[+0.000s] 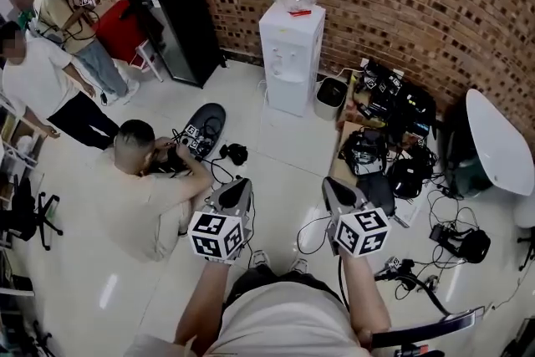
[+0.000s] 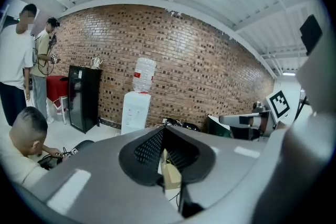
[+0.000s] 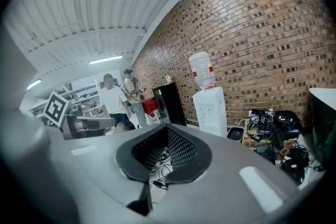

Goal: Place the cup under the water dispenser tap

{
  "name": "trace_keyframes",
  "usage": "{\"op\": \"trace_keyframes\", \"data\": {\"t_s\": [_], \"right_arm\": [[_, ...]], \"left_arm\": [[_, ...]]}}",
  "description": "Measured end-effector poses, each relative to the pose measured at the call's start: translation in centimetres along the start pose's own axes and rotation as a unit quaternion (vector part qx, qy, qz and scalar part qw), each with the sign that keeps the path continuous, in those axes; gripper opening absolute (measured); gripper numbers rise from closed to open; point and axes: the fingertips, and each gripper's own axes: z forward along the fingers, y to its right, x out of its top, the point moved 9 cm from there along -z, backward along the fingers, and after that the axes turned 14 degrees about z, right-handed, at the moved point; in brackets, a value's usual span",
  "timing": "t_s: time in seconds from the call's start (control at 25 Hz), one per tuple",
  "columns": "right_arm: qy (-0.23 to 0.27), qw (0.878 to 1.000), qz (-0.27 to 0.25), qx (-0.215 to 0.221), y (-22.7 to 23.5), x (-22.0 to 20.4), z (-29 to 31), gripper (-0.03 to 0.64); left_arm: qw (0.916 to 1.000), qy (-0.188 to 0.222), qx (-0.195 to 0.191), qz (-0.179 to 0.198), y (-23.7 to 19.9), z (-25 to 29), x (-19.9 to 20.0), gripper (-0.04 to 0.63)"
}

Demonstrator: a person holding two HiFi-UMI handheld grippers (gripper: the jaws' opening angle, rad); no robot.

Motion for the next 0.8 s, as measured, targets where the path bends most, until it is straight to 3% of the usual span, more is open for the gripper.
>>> {"op": "trace_keyframes", "data": {"t_s": [0.8], "right_arm": [[0.004,1.0,-0.03,-0.007,-3.5,0.7,2.1,0.0]], "left_arm": [[0.9999,0.011,-0.001,-0.009,-3.3,-1.3,-0.2,0.011]]}}
